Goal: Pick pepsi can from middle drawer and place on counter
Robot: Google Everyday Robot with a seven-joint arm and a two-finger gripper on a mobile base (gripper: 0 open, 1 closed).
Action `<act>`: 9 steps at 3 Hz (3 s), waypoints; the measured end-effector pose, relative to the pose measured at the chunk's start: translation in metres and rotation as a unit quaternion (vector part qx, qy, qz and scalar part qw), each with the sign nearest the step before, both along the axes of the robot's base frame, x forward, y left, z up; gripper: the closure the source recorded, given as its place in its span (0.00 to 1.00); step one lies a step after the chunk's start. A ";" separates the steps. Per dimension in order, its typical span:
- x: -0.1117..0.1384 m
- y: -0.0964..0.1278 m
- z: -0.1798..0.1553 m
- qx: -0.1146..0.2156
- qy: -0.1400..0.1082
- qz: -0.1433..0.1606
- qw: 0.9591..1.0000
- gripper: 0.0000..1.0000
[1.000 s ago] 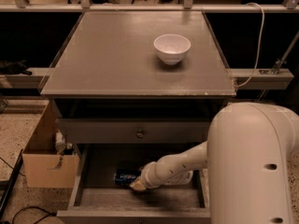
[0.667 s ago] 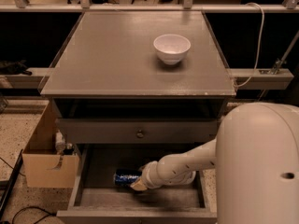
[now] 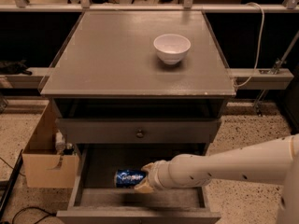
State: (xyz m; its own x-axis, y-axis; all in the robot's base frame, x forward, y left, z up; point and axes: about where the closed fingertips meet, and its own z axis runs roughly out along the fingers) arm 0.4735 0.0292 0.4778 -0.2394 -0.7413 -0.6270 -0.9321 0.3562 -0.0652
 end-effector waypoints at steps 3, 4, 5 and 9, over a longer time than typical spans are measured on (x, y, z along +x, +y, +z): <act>0.044 -0.111 0.233 0.002 -0.089 -0.015 0.996 1.00; 0.042 -0.115 0.251 0.001 -0.081 -0.004 0.997 1.00; 0.035 -0.110 0.243 0.016 -0.078 -0.005 0.997 1.00; 0.000 -0.087 0.333 -0.012 -0.178 0.020 0.984 1.00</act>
Offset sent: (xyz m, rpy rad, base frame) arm 0.0436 -0.1216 0.2452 0.0219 -0.1765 0.0074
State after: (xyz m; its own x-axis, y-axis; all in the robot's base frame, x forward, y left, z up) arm 0.4740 -0.0576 0.8113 0.0214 -0.7618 -0.6475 -0.8617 0.3143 -0.3983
